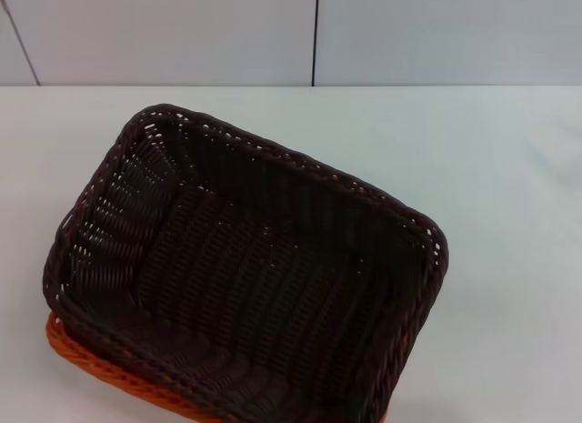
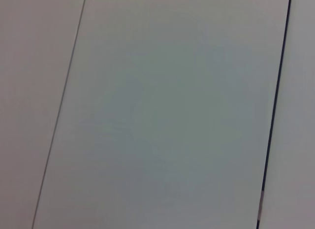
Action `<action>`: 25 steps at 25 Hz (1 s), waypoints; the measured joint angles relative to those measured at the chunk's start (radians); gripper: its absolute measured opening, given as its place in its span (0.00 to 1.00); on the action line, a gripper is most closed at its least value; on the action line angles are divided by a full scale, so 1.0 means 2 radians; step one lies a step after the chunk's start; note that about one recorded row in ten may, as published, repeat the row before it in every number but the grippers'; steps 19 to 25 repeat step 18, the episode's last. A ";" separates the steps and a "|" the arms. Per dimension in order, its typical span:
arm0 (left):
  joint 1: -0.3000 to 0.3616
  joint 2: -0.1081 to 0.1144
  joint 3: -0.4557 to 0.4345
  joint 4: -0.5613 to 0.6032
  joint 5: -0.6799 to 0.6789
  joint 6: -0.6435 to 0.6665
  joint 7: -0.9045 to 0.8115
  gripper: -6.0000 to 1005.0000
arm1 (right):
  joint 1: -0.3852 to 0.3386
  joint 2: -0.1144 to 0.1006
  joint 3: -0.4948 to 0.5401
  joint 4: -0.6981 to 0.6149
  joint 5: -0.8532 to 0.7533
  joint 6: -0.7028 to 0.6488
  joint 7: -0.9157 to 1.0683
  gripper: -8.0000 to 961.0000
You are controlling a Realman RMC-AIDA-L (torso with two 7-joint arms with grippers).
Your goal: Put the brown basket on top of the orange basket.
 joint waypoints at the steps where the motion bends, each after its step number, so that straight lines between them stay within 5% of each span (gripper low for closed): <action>1: 0.000 0.000 -0.001 0.001 0.000 0.002 0.000 0.72 | -0.016 0.000 -0.004 0.041 0.055 -0.007 -0.046 0.69; 5: 0.000 0.000 -0.007 0.000 0.000 0.009 -0.001 0.72 | -0.052 0.001 -0.012 0.226 0.244 -0.072 -0.254 0.69; 12: -0.003 0.000 -0.016 0.005 -0.002 0.010 0.000 0.72 | -0.030 -0.004 0.012 0.495 0.423 -0.154 -0.413 0.69; 18: -0.009 -0.001 -0.035 0.013 -0.003 0.007 0.004 0.72 | -0.008 -0.003 0.036 0.580 0.465 -0.175 -0.435 0.69; 25: -0.009 -0.001 -0.035 0.013 -0.003 0.007 0.004 0.72 | -0.008 -0.003 0.036 0.580 0.465 -0.175 -0.435 0.69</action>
